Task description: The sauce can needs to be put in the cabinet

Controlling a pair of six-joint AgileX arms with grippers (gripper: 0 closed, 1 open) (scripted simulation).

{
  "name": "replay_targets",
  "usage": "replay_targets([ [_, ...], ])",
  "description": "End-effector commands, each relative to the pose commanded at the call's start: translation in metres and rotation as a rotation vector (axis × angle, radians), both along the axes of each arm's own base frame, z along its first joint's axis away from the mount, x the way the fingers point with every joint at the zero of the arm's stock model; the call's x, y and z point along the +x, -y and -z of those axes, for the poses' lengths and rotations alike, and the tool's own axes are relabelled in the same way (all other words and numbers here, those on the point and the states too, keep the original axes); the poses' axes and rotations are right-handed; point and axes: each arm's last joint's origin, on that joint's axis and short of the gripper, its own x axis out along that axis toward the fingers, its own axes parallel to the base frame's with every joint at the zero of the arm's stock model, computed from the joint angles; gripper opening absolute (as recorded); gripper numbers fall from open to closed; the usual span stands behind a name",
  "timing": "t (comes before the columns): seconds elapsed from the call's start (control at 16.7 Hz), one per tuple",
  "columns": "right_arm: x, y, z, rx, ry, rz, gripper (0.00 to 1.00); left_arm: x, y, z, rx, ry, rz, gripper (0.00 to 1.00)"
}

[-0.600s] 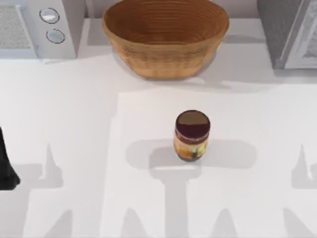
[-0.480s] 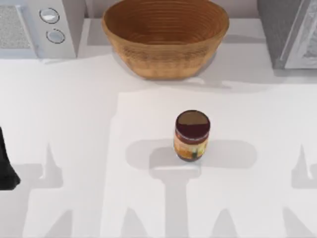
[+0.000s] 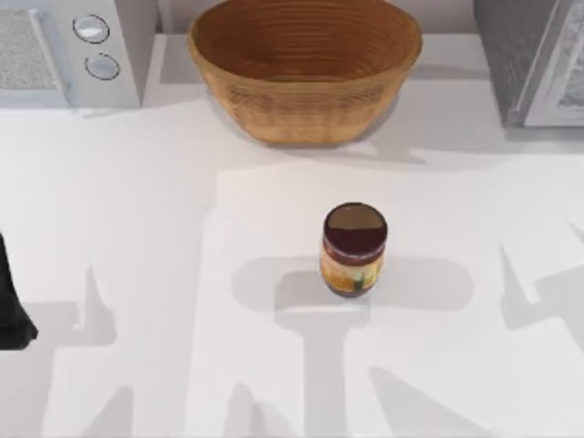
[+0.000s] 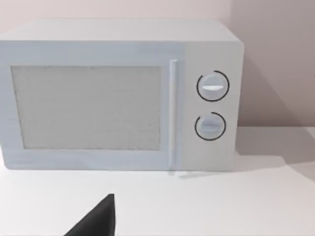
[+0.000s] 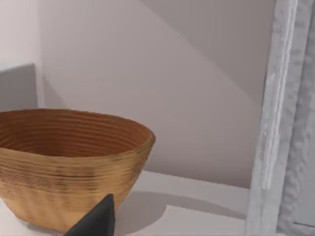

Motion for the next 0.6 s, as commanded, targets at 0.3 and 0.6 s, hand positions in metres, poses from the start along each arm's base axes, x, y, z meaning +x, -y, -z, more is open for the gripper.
replay_targets([
  [0.3,0.043,-0.014,-0.051,-0.066,0.107,-0.28,1.0,0.0,0.0,0.0,0.0,0.0,0.0,1.0],
  [0.6,0.097,-0.026,-0.064,-0.175,0.166,-0.486,1.0,0.0,0.0,0.0,0.0,0.0,0.0,1.0],
])
